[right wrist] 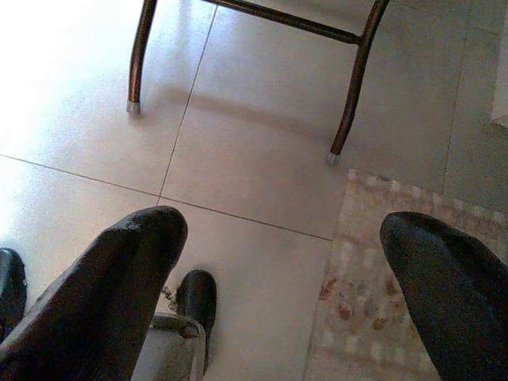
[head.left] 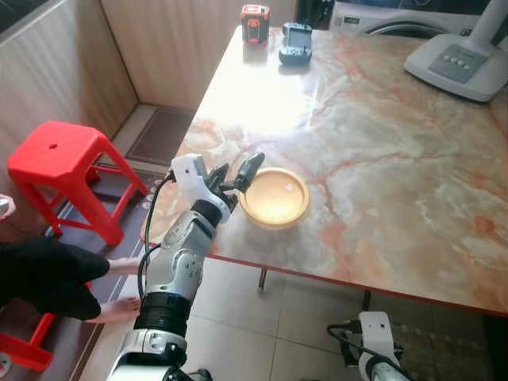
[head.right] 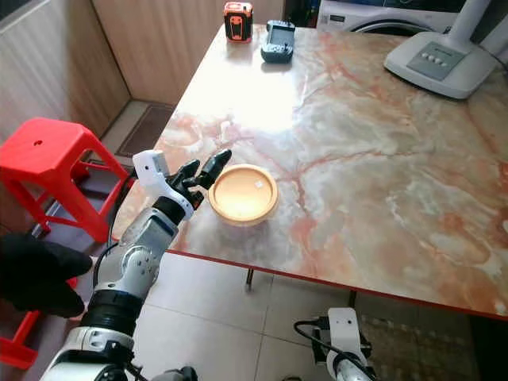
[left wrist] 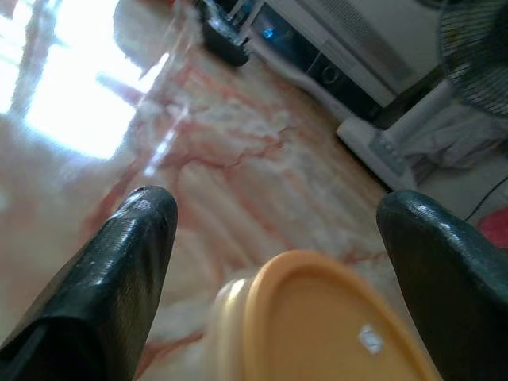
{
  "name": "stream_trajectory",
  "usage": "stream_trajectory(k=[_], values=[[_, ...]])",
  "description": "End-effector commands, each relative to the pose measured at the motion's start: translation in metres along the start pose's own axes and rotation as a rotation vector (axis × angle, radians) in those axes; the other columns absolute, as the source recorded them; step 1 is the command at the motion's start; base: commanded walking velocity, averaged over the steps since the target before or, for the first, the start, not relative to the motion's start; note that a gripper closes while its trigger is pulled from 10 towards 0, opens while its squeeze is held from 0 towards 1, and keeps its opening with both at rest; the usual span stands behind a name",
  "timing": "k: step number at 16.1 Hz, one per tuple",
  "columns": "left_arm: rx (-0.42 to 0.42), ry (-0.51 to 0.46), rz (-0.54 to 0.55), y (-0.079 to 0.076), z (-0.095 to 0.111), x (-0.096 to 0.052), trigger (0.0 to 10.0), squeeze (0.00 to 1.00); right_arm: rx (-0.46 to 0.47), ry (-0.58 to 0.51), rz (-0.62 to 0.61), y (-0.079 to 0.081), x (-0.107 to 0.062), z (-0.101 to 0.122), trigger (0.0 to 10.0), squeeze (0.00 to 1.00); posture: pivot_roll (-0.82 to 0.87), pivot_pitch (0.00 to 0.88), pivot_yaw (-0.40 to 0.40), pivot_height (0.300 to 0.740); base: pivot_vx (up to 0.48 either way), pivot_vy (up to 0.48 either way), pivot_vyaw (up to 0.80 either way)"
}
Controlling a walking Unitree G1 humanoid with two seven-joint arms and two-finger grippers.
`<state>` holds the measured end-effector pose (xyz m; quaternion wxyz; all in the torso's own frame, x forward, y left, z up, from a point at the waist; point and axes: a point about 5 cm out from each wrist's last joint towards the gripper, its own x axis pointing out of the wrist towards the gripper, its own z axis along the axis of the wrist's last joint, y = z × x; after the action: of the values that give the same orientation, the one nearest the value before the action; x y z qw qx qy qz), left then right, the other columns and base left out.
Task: Restocking fridge
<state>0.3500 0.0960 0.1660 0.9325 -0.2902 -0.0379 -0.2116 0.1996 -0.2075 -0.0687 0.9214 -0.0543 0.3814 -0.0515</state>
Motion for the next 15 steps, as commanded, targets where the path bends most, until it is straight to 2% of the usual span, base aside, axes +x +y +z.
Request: stream_trajectory(k=[1,4,5,6,7,8,9,10,15], values=[[-0.019,0.017,0.02,0.007,-0.002,-0.002,10.0,0.0,0.0,0.028,0.001,0.0,-0.002,-0.008,10.0,0.0,-0.03,0.202,0.026,0.74,0.0,0.0,0.0],[-0.042,0.055,0.059,0.016,-0.008,-0.001,10.0,0.0,-0.003,0.033,0.002,-0.001,-0.003,-0.009,10.0,0.0,-0.03,0.204,0.021,0.74,0.0,0.0,0.0],[-0.057,0.079,0.049,0.016,-0.012,0.0,10.0,0.13,-0.004,0.033,0.003,-0.001,-0.003,-0.009,10.0,0.0,-0.02,0.204,0.019,0.74,0.0,0.0,0.0],[-0.059,0.089,0.044,0.015,-0.015,0.0,10.0,0.98,-0.005,0.033,0.004,-0.001,-0.003,-0.009,10.0,0.0,-0.03,0.204,0.02,0.74,0.0,0.0,0.0],[-0.064,0.095,0.04,0.015,-0.017,0.001,10.0,0.98,-0.006,0.033,0.004,-0.001,-0.002,-0.009,10.0,0.0,-0.03,0.204,0.02,0.74,0.0,0.0,0.0],[-0.063,0.101,0.036,0.014,-0.018,0.002,10.0,0.85,-0.006,0.032,0.004,-0.001,-0.002,-0.009,10.0,0.0,-0.03,0.205,0.019,0.74,0.0,0.0,0.0],[-0.052,0.118,0.013,0.009,-0.021,0.006,10.0,0.0,-0.004,0.032,0.001,-0.002,-0.003,-0.009,10.0,0.0,-0.03,0.204,0.019,0.74,0.0,0.0,0.0],[-0.059,0.123,-0.016,0.005,-0.022,0.008,10.0,0.0,-0.004,0.034,0.0,-0.002,-0.003,-0.01,10.0,0.0,-0.03,0.203,0.018,0.74,0.0,0.0,0.0],[-0.067,0.153,-0.039,0.0,-0.029,0.011,10.0,0.0,-0.001,0.034,-0.004,-0.002,-0.003,-0.01,10.0,0.0,-0.03,0.203,0.021,0.74,0.0,0.0,0.0]])
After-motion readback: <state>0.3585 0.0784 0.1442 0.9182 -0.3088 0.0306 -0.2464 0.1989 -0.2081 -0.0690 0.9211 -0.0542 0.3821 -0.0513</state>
